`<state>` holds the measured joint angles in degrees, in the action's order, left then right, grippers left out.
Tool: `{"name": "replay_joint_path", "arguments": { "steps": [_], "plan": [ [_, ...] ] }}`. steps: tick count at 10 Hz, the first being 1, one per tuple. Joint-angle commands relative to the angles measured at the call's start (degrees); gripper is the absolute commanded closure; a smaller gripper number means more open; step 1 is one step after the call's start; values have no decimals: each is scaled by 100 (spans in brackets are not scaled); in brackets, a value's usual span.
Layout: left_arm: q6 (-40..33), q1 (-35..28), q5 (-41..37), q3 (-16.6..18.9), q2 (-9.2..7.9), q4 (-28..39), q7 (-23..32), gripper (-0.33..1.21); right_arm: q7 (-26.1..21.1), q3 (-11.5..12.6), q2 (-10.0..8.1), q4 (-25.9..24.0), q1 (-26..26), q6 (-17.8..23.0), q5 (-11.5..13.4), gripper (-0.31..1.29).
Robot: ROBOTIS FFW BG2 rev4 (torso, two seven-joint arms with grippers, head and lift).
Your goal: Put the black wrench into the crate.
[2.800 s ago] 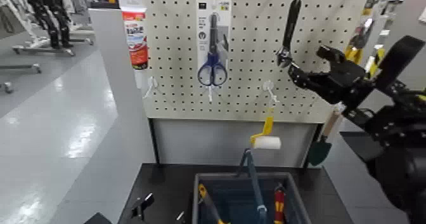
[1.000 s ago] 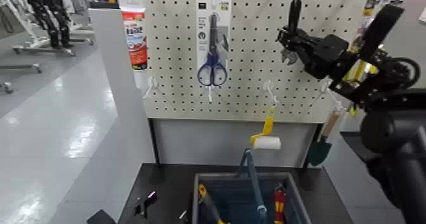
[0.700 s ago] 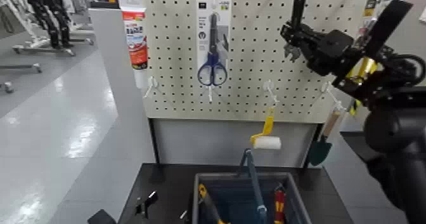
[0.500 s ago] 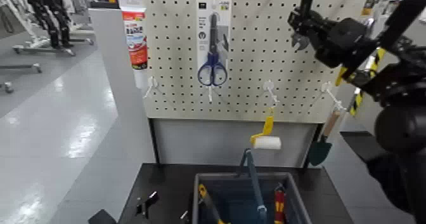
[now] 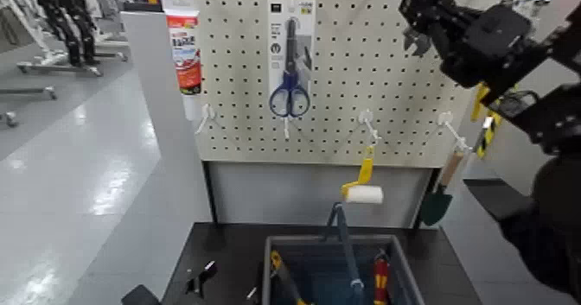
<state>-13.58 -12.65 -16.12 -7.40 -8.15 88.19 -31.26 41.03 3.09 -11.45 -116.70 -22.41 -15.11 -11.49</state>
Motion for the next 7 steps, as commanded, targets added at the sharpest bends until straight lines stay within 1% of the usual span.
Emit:
{"name": "replay_joint_path", "arguments": {
  "steps": [1,2,3,4,5,7],
  "plan": [
    [22,8,12,2,6,-4,-3,11,-157,25,178,-231,536,-220,-169,113],
    [31,8,12,11,15,-4,-3,11,-192,51,266,-283,799,-282,-310,113],
    [31,8,12,11,15,-4,-3,11,-227,69,292,-327,1063,-466,-336,113],
    [31,8,12,11,15,-4,-3,11,-297,95,266,-327,1336,-633,-380,113],
    [31,8,12,20,24,-4,-3,11,-341,130,310,-310,1590,-783,-415,113],
    [-22,8,21,20,33,-65,41,11,-385,157,363,-178,1907,-853,-415,113]
  ]
}}
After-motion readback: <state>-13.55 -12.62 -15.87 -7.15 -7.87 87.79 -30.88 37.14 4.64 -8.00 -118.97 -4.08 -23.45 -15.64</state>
